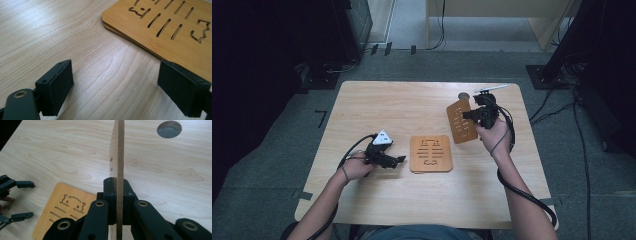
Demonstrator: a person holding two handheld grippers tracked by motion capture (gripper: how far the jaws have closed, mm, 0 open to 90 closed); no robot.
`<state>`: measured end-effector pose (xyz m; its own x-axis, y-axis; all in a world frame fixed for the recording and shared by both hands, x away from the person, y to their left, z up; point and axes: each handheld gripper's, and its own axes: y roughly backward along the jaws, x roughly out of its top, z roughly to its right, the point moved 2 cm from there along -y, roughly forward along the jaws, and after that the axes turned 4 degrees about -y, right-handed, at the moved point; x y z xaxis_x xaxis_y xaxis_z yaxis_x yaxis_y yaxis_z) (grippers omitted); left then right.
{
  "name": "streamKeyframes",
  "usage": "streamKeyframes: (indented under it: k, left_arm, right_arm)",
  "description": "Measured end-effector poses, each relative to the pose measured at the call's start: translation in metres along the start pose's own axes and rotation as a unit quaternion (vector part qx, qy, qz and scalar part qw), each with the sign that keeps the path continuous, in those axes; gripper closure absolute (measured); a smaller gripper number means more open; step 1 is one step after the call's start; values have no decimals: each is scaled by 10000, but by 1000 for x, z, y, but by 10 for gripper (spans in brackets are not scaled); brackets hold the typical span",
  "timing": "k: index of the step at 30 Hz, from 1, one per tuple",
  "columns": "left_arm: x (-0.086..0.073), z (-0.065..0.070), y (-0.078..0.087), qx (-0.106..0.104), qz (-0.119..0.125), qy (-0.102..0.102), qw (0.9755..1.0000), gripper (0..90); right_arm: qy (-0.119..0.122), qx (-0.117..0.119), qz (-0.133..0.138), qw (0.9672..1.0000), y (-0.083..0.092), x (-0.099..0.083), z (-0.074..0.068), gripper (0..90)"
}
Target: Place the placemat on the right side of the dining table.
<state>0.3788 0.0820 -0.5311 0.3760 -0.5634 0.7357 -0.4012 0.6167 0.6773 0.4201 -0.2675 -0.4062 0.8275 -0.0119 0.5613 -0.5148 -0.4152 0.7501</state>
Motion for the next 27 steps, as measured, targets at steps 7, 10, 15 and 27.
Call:
streamKeyframes:
  k: [7, 10, 15, 27]
  left_arm:
    - [0, 0, 0, 5, 3, 18, 10000, 123]
    - [0, 0, 0, 6, 3, 18, 10000, 123]
    - [0, 0, -1, 27, -5, 19, 10000, 124]
    - [1, 0, -1, 33, 7, 44, 10000, 123]
  right_arm:
    - [-9, -154, 55, 9999, 5, 1, 6, 874]
    - [-7, -242, 61, 9997, 6, 2, 8, 875]
    - [-39, -307, 64, 9995, 9, 2, 12, 874]
    - [-136, -480, 104, 9987, 14, 3, 24, 875]
